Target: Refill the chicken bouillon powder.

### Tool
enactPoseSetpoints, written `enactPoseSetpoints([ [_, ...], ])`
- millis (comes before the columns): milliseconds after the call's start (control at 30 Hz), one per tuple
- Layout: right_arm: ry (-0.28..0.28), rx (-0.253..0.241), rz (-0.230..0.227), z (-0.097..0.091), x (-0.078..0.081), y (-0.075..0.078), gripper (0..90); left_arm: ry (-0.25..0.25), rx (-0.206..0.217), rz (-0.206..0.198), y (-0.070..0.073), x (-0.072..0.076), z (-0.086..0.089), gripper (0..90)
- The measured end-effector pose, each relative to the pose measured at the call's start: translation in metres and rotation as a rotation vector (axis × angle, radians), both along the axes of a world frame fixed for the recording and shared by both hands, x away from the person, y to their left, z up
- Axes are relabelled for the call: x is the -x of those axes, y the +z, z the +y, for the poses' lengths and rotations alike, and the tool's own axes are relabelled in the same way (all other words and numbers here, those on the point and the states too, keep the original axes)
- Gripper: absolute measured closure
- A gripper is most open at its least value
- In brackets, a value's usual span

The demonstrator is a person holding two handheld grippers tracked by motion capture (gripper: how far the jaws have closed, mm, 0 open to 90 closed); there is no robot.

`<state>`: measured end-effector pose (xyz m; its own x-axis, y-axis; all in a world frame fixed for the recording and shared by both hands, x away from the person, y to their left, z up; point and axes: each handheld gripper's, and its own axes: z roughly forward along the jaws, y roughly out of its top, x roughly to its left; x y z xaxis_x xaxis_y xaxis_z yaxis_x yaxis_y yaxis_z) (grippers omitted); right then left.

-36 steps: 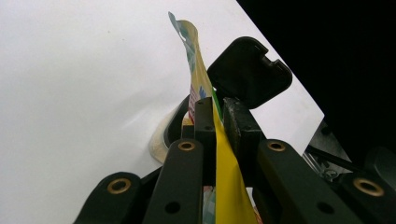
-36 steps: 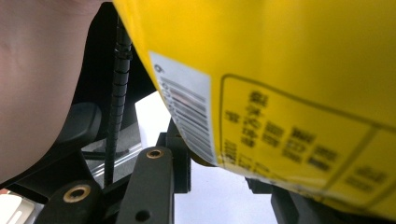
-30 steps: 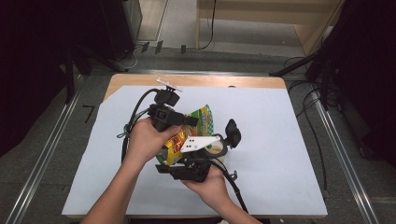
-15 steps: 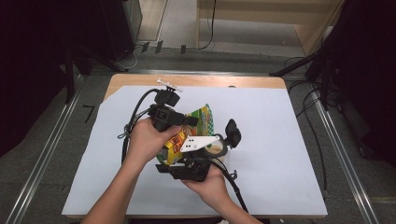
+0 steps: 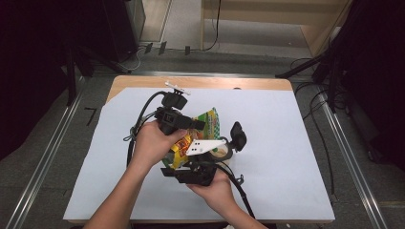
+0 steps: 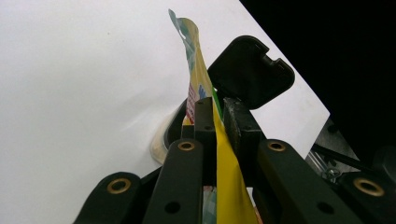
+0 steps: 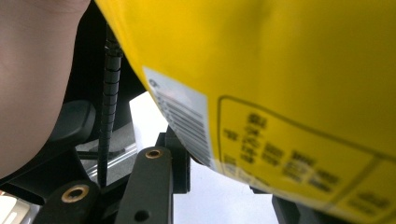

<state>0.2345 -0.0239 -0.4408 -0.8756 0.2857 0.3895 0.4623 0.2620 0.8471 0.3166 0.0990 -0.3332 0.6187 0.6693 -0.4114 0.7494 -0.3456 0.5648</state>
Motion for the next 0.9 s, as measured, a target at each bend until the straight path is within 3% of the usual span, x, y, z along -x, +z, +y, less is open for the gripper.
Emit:
enactPoseSetpoints([
  [167, -0.004, 0.003, -0.005, -0.003, -0.001, 0.000, 68.5, -0.003, -0.001, 0.000, -0.001, -0.002, -0.003, 84.5],
  [300, -0.005, 0.000, 0.019, -0.005, -0.002, -0.004, 68.6, -0.010, 0.001, 0.020, -0.006, -0.005, -0.005, 84.5],
  [900, -0.019, 0.003, 0.029, -0.012, -0.004, -0.006, 68.6, -0.028, -0.004, 0.012, -0.007, -0.006, -0.014, 84.5],
])
